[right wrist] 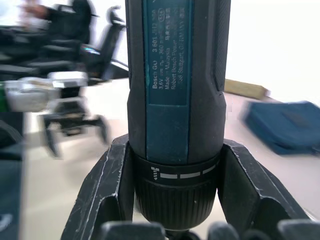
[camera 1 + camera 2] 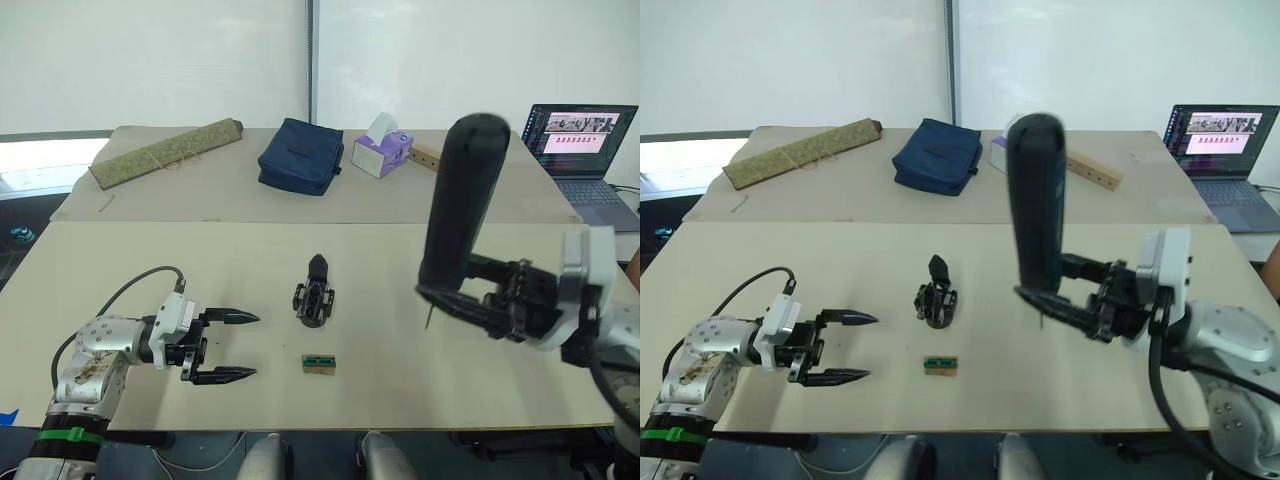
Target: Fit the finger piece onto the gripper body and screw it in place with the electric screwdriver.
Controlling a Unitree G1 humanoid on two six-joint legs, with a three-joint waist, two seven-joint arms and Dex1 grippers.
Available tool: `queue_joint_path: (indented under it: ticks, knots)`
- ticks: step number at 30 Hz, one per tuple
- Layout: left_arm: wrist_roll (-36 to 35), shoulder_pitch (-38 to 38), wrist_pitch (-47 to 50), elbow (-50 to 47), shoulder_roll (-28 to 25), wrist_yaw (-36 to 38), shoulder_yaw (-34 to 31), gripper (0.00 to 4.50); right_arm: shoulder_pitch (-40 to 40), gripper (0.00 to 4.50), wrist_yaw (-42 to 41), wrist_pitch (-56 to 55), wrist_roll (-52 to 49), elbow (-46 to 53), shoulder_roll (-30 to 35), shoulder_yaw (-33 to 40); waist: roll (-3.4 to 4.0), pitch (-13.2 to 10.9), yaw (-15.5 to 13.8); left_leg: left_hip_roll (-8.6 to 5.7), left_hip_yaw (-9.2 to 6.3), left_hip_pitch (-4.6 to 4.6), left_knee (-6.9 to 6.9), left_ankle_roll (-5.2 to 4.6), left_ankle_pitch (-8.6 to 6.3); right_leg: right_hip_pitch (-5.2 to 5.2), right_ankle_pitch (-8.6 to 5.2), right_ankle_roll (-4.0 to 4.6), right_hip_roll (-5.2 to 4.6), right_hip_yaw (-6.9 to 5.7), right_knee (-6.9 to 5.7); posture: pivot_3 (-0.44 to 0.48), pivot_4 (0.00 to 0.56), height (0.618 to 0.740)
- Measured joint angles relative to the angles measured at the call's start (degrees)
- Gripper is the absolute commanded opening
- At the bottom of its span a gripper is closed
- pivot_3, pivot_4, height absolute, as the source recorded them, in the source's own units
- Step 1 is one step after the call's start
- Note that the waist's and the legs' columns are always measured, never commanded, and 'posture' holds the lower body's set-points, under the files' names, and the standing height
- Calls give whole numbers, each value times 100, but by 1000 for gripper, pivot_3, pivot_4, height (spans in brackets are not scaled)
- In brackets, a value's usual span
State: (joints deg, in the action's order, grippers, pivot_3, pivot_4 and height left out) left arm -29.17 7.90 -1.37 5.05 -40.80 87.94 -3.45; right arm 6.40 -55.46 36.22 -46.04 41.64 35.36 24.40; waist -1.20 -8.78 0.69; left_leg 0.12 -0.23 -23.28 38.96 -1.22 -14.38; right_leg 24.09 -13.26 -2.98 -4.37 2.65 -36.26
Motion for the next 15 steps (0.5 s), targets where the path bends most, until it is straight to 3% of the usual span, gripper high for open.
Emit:
queue_joint_path:
  ticks: [8,15]
  knots:
    - [246,-471,-498,-96,-25,-179,-23,4500,-39,1898,-178,-1241,539,44,-632,-1419,0,0,3,3,1,9,-1,1,0,-2,0,1,1,-1,-3,0,150,740]
    - [597,-416,-872,316,238,-476,83,4500,359,1898,-456,-1719,912,-640,-768,-2389,0,0,-19,-7,0,10,1,1,1,-6,1,1,-4,-4,-1,0,150,740]
